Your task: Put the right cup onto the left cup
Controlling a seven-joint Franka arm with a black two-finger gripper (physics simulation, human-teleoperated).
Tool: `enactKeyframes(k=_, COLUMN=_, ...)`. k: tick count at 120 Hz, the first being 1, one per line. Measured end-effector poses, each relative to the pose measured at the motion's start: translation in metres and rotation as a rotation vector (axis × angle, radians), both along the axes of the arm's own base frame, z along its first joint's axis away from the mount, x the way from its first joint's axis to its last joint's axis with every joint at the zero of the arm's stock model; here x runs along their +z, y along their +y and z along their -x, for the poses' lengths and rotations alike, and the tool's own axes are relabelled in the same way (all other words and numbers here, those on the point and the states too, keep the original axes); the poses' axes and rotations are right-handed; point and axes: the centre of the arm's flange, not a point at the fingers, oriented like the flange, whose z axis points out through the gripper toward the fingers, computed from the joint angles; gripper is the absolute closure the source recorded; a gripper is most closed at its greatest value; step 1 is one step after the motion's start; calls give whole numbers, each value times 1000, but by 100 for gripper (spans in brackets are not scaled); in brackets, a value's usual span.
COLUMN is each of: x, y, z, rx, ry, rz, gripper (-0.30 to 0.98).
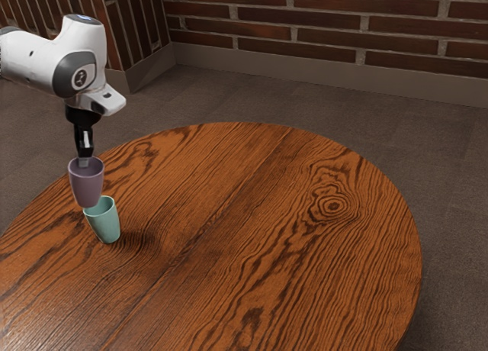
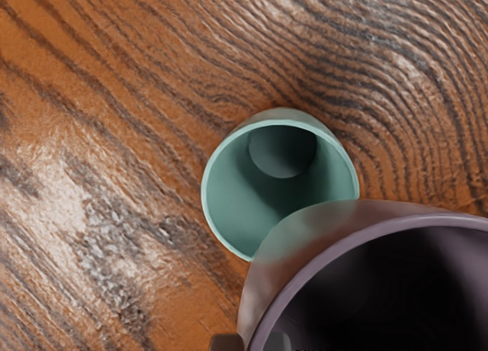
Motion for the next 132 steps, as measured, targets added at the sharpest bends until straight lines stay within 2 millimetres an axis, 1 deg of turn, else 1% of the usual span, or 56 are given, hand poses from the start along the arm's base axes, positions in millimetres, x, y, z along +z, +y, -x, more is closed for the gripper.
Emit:
enactKeyframes(k=16, x=-4, y=-8, z=-11, rx=-22, ry=19, rz=-24, gripper=79)
enactKeyframes(k=31, x=-16, y=-4, z=-13, rx=-18, ry=45, rz=-29, gripper=79)
enactKeyframes(k=51, x=-25, y=0, z=-16, rx=-14, ry=62, rz=-36, gripper=79)
enactKeyframes(k=68, x=-31, y=-1, z=-31, rx=-24, ry=64, rz=-52, gripper=79)
enactKeyframes(k=81, x=-35, y=-6, z=-40, rx=-35, ry=66, rz=-56, gripper=79)
enactKeyframes(k=114, x=-46, y=-6, z=-39, rx=-33, ry=78, rz=-44, gripper=79)
enactKeyframes(k=132, x=-49, y=-6, z=-40, rx=-31, ry=75, rz=-38, gripper=79)
